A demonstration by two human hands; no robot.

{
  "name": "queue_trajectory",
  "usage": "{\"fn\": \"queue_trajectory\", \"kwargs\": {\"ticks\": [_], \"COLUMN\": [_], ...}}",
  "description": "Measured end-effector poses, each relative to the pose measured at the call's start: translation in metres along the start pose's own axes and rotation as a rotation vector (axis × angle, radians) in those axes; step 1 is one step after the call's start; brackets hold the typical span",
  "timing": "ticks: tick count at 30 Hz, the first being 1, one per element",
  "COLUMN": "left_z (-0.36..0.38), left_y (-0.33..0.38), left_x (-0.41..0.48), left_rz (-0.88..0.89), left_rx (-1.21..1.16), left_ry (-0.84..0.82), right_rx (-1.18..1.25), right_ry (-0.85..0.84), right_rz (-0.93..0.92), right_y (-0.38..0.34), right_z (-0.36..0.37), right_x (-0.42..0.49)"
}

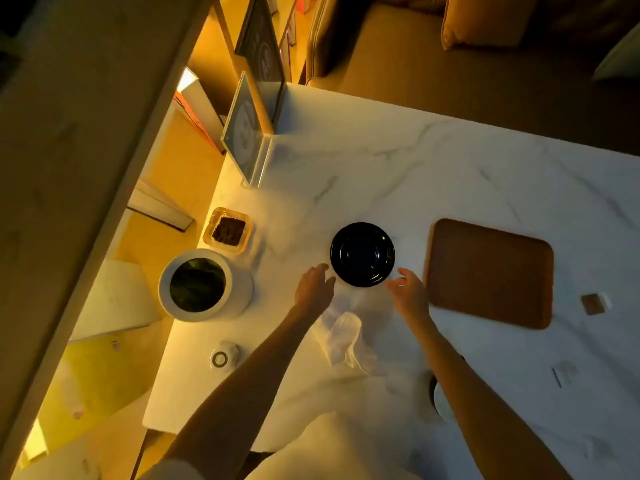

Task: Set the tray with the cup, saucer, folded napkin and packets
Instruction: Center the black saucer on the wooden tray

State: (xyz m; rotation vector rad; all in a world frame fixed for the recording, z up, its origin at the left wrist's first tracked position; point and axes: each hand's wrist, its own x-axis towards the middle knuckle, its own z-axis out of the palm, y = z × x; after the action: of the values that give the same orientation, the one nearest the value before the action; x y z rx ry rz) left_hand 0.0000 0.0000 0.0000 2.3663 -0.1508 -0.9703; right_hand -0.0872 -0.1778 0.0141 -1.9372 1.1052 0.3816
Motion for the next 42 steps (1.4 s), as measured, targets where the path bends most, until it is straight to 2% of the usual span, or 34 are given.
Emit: {"fn": "queue_trajectory", "kwargs": {"ticks": [7, 10, 13, 16, 24, 30, 36, 42], "left_z": [-0.008, 0.0, 0.005, 0.005, 0.015, 0.051, 0.098, 0.134], "left_y": [0.026, 0.023, 0.022, 0.023, 0.047, 0.103, 0.162, 0.198], "left_x": [0.047, 0.054, 0.054, 0.053, 0.034, 0.022, 0.022, 0.026], "left_rz": [-0.129, -0.186, -0.279, -0.299, -0.227, -0.155, -0.196, -0.294], "left_rx": [-0.07, -0.164, -0.344, -0.434, -0.459, -0.471, -0.474, -0.51], "left_ry": [-0.042, -0.038, -0.049, -0.06, -0.034, -0.03, -0.099, -0.118], "right_rx": [0.488, 0.603, 0.641, 0.66, 0.706, 0.72, 0.706, 0.701], "right_ry": [-0.059, -0.07, -0.105, -0.155, -0.141, -0.102, -0.026, 0.009], "right_rz": [0.226, 0.267, 0.28, 0.282, 0.197, 0.136, 0.165, 0.204], "right_y": [-0.008, -0.001, 0.007, 0.01, 0.019, 0.048, 0.096, 0.136], "right_z": [0.006, 0.009, 0.008, 0.003, -0.028, -0.087, -0.143, -0.168], "right_x": [0.031, 0.039, 0.047, 0.053, 0.054, 0.061, 0.077, 0.094]}}
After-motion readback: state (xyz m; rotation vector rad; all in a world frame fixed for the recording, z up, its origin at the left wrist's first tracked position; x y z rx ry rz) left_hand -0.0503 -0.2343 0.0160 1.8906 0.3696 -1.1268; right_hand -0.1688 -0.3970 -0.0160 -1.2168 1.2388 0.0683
